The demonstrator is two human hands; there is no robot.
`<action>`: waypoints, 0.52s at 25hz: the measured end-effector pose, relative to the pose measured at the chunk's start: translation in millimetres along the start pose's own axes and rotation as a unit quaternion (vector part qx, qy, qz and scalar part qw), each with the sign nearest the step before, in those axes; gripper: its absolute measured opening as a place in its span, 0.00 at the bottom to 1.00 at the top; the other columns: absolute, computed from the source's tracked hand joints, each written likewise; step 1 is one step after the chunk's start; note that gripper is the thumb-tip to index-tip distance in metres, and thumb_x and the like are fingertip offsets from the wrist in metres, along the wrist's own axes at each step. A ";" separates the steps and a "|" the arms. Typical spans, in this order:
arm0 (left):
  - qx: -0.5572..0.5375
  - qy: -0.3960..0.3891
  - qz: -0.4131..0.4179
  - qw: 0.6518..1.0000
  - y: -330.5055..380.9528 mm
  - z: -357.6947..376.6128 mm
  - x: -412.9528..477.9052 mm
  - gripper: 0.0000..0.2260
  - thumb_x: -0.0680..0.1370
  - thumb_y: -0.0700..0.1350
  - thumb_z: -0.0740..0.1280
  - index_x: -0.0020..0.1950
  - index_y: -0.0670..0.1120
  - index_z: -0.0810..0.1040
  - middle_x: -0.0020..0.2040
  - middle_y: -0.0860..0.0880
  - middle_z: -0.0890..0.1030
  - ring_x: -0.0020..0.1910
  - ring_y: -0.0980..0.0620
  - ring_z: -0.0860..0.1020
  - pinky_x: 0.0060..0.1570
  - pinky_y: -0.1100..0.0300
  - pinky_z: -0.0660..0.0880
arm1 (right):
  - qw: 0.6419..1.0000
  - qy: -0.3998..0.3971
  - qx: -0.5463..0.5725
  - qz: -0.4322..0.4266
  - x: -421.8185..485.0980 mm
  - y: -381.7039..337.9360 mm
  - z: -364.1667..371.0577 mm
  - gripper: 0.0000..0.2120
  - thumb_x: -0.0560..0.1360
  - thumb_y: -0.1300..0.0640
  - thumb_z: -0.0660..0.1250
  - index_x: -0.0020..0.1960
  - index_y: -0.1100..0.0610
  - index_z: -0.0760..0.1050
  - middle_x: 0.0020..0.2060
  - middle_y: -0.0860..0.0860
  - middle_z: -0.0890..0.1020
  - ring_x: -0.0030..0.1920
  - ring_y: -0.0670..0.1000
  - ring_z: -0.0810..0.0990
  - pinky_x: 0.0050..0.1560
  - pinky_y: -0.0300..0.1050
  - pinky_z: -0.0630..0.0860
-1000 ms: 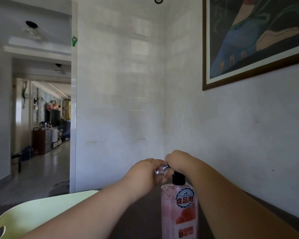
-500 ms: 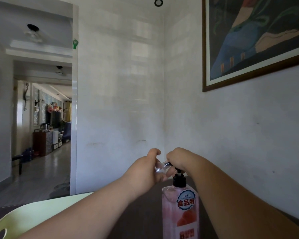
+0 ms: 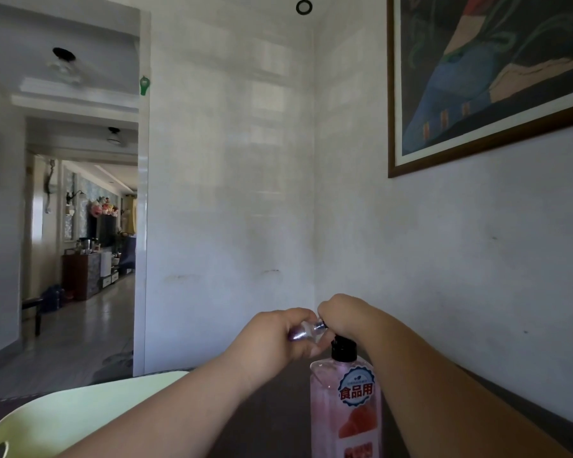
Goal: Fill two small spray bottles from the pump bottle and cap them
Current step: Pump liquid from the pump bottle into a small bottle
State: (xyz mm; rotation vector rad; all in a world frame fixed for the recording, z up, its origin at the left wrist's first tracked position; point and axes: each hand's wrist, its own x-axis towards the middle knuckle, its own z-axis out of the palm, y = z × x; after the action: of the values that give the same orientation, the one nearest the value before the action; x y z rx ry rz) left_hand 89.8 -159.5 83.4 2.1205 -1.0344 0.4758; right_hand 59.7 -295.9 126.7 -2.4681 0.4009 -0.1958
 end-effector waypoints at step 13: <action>-0.008 -0.003 -0.014 1.000 1.9 -7.9 5.3 0.44 0.66 0.50 0.76 0.73 0.55 0.51 0.48 0.57 0.81 0.37 0.62 0.74 0.40 0.78 0.68 | 0.996 -0.012 -0.080 -0.032 5.1 -3.4 -11.2 0.10 0.77 0.62 0.62 0.54 0.67 0.75 0.47 0.62 0.83 0.41 0.55 0.78 0.47 0.46 0.75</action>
State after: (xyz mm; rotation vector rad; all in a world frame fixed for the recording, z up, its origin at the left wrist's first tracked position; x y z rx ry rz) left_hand 91.4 -157.2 92.7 2.1217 -1.0083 0.4463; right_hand 62.7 -301.3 137.9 -2.6399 0.3379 -0.1654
